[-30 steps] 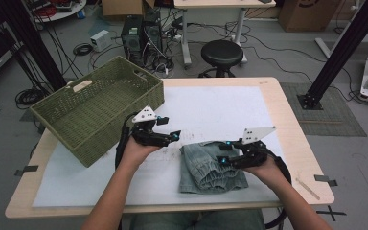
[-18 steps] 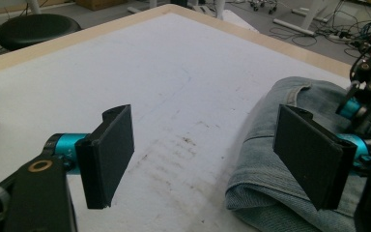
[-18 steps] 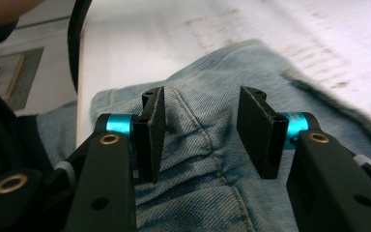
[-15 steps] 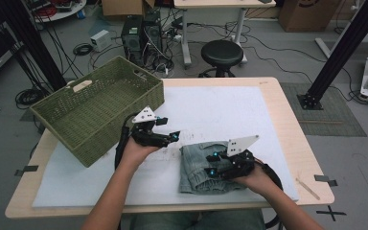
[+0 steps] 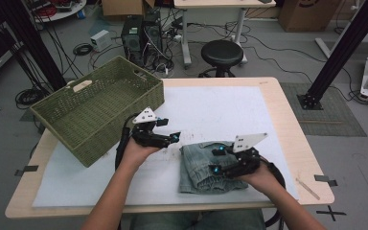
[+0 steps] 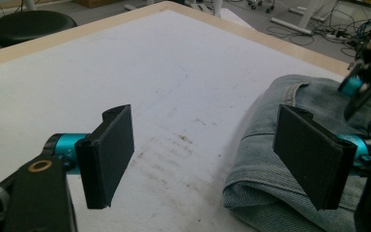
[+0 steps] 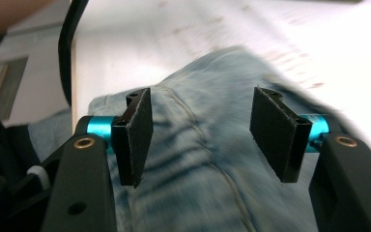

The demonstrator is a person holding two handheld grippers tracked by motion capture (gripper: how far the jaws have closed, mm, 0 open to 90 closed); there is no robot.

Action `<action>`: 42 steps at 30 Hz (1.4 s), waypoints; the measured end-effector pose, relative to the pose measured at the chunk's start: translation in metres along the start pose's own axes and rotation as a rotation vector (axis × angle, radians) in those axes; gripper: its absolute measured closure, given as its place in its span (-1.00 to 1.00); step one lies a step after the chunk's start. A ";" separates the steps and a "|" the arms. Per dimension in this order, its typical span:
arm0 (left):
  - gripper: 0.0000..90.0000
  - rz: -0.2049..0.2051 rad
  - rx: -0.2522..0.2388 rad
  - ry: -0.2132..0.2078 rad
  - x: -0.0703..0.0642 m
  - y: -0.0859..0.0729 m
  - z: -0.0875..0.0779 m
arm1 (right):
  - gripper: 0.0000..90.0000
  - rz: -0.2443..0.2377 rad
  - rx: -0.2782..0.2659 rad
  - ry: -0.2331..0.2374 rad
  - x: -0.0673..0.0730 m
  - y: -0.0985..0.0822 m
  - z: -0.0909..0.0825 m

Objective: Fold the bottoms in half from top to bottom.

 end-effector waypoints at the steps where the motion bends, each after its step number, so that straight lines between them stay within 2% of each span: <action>1: -0.50 -0.003 -0.001 -0.002 0.000 0.000 0.000 | -0.07 0.013 -0.015 -0.017 -0.006 0.000 -0.007; 3: -0.50 -0.005 -0.005 -0.002 0.001 0.000 -0.001 | -0.05 0.039 -0.030 -0.051 -0.018 -0.003 -0.019; 7: -0.50 -0.003 0.001 -0.002 0.001 0.000 0.000 | 0.01 0.071 -0.010 -0.100 -0.033 -0.017 -0.033; 12: -0.50 0.000 0.003 -0.004 -0.001 -0.001 0.000 | 0.08 0.059 0.098 -0.101 -0.027 -0.049 -0.028; 17: -0.50 -0.001 0.012 -0.006 -0.001 -0.002 0.003 | 0.09 0.081 0.102 -0.086 -0.023 -0.059 -0.030; 20: -0.51 0.005 0.010 -0.010 -0.003 -0.001 0.003 | -0.01 0.077 0.090 -0.078 -0.024 -0.054 -0.033; 23: -0.51 0.001 0.003 -0.007 -0.002 0.000 0.002 | -0.10 0.105 0.026 -0.085 -0.029 -0.041 -0.042; 25: -0.51 -0.001 0.002 -0.005 -0.001 0.000 0.001 | -0.14 0.105 -0.017 -0.107 -0.032 -0.031 -0.049; 30: -0.51 -0.001 -0.001 -0.005 -0.001 0.000 0.000 | -0.22 0.085 -0.067 -0.136 -0.039 -0.008 -0.050; 33: -0.52 0.005 -0.006 0.001 -0.001 0.002 -0.002 | -0.32 0.099 -0.084 -0.172 -0.048 0.003 -0.053; 37: -0.52 0.019 -0.012 0.004 -0.002 0.006 -0.005 | -0.36 0.134 -0.120 -0.216 -0.061 0.010 -0.062; 42: -0.54 0.026 -0.019 -0.004 -0.003 0.008 -0.006 | -0.43 0.170 -0.154 -0.257 -0.070 0.007 -0.075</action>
Point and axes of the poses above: each handheld gripper's, and its own axes: z roughly forward along the jaws, y roughly out of its top, x roughly to its left, the point moved 6 cm from there along z, roughly forward along the jaws, and after that the axes turned 9 degrees about -y, right-handed, at the moved point
